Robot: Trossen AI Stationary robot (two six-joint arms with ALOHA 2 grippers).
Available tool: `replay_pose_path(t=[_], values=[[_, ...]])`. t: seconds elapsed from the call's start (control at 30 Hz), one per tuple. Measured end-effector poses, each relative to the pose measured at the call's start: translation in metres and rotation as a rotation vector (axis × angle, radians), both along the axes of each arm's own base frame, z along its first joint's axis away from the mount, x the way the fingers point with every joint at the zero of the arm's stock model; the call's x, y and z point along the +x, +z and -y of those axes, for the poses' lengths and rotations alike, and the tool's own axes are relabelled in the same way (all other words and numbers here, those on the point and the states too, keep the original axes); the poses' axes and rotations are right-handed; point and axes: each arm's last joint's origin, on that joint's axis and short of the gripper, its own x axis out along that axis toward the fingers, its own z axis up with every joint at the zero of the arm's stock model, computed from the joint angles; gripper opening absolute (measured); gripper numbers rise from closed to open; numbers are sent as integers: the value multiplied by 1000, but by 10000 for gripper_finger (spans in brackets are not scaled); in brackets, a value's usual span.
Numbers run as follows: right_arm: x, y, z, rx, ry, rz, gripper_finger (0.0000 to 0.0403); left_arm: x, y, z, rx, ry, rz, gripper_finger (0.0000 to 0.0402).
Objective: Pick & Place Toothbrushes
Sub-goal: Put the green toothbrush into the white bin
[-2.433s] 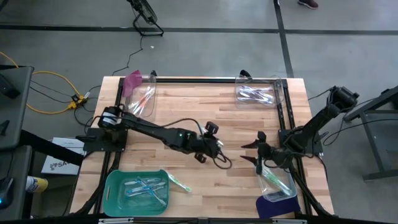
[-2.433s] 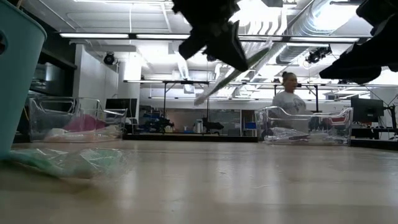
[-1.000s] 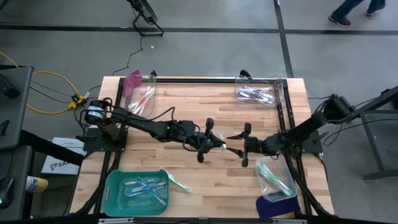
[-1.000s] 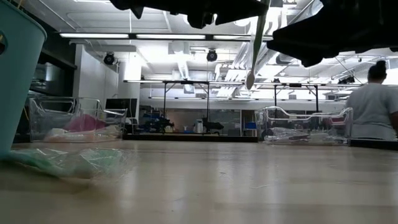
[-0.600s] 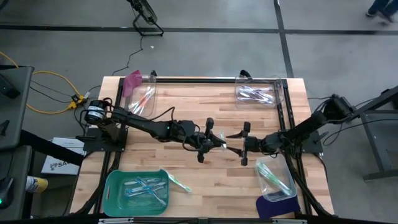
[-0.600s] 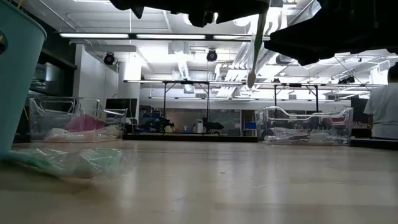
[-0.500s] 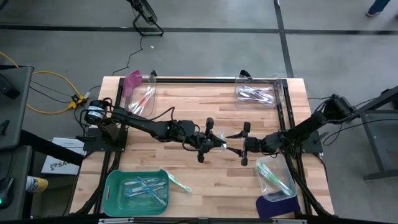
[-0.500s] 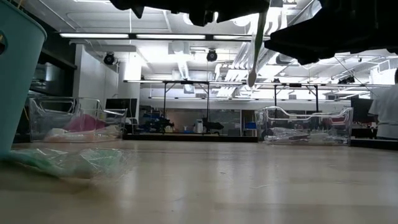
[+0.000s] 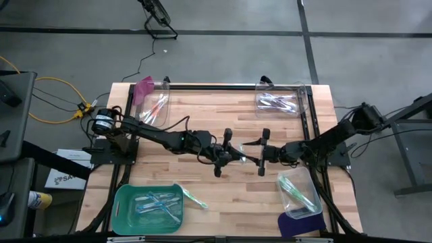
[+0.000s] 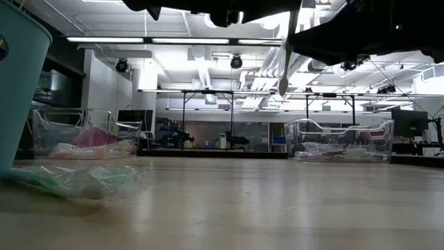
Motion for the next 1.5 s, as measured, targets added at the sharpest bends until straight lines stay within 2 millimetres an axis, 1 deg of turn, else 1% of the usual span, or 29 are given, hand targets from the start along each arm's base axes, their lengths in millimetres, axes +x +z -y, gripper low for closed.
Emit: replay_pose_path(t=[0.1, 0.17, 0.27, 0.53, 0.6, 0.7, 0.8, 1.03, 1.17, 1.27, 1.37, 1.5], values=[[1, 0, 3, 22, 29, -1, 193, 0, 0, 0, 0, 0, 0, 19], [2, 0, 4, 29, 45, 0, 179, 0, 0, 0, 0, 0, 2, 19], [3, 0, 6, 29, 67, 0, 145, 0, 1, 0, -2, 0, 13, 19], [3, 0, 7, 26, 102, 2, 36, 0, 4, 1, -14, -23, 38, 19], [3, 0, 7, 20, 109, -2, 19, 0, 4, 0, -20, -21, 36, 20], [3, -1, 7, 46, 109, -2, 20, 0, 3, 0, -11, -22, 28, 22], [3, -3, 7, 95, 94, -21, 19, 0, 1, 0, 39, -18, 14, 45], [0, -4, 9, 206, 31, -64, 17, -2, 0, -3, 203, 35, -10, 158], [-8, -1, 14, 270, -50, -100, 16, -16, 11, -7, 257, 126, -91, 204], [-17, 2, 17, 353, -92, -165, 15, -30, 18, -9, 279, 163, -183, 214], [-28, 12, 18, 470, -130, -253, 15, -38, 18, -12, 313, 198, -258, 209], [-45, 37, 11, 592, -142, -378, 15, -44, 12, -14, 336, 226, -352, 195]])
